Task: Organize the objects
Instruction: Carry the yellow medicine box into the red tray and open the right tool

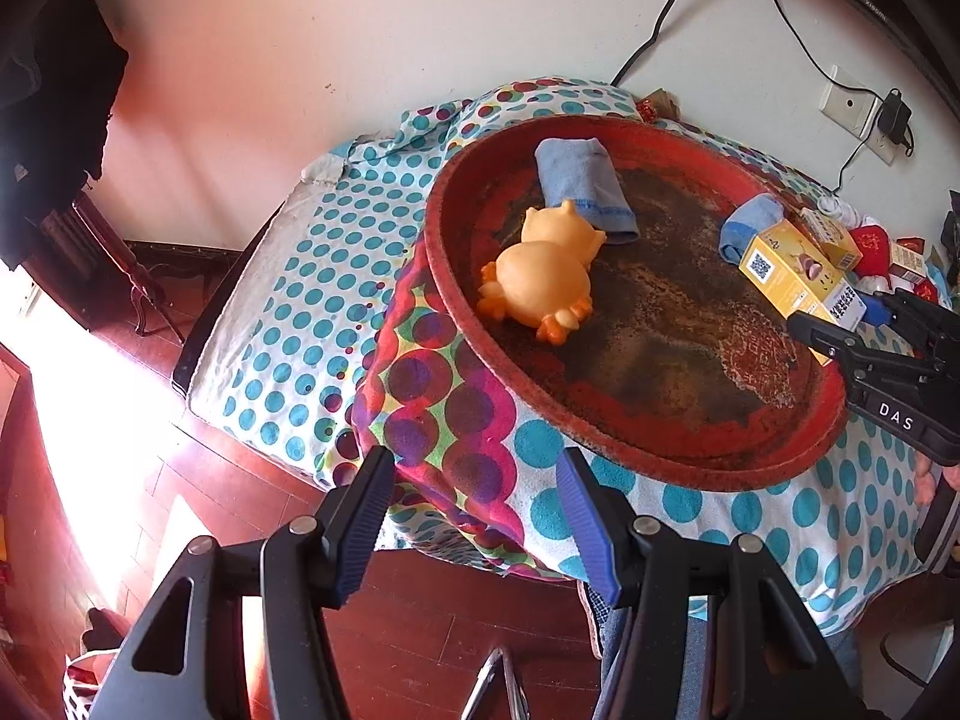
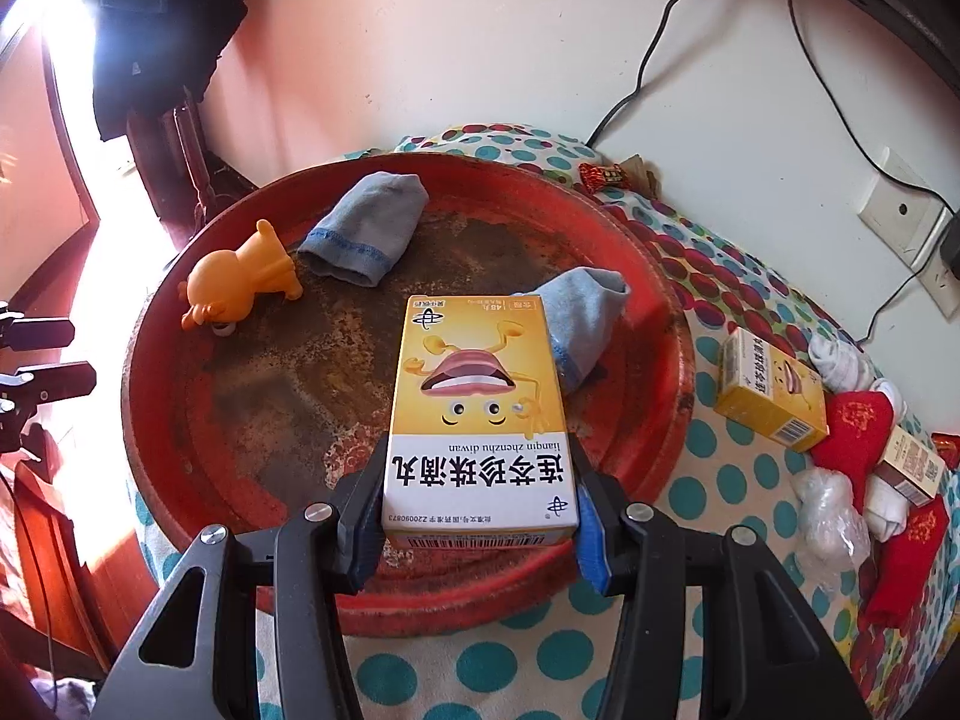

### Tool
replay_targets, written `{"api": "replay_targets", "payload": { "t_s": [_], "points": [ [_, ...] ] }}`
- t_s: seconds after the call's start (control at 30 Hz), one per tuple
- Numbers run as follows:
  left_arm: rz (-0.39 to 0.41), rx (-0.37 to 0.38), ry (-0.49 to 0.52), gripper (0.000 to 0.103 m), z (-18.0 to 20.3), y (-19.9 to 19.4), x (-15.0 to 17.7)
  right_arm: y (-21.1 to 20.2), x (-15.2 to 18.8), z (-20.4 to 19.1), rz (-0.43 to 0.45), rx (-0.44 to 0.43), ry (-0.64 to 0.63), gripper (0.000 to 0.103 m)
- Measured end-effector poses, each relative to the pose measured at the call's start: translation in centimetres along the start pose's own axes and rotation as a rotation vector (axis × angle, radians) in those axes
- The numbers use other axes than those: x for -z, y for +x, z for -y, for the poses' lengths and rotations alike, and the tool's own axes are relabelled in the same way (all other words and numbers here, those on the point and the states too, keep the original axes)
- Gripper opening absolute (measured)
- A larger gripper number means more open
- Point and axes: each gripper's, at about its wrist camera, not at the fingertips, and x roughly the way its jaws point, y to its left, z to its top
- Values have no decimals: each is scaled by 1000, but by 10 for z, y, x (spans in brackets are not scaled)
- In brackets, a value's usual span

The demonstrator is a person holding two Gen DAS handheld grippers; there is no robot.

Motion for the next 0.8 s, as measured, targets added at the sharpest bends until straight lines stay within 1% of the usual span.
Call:
{"api": "replay_targets", "payload": {
  "t_s": [0.1,0.23,0.5,0.63,0.73,0.8],
  "points": [
    [-5,10,5,58,5,0,0,9,-5,-5,-10,0,-13,48],
    [-14,0,28,58,14,0,-2,21,-5,-5,-34,2,-11,48],
    [-19,0,59,58,30,-4,-8,29,-1,-8,-57,7,-30,48],
    [-15,6,70,58,39,-8,-9,29,0,-9,-59,1,-28,48],
    [-10,14,71,58,47,-12,-9,28,2,-10,-61,-22,-33,49],
    [-1,22,72,58,51,-16,-9,20,4,-8,-29,-25,-20,53]
  ]
}}
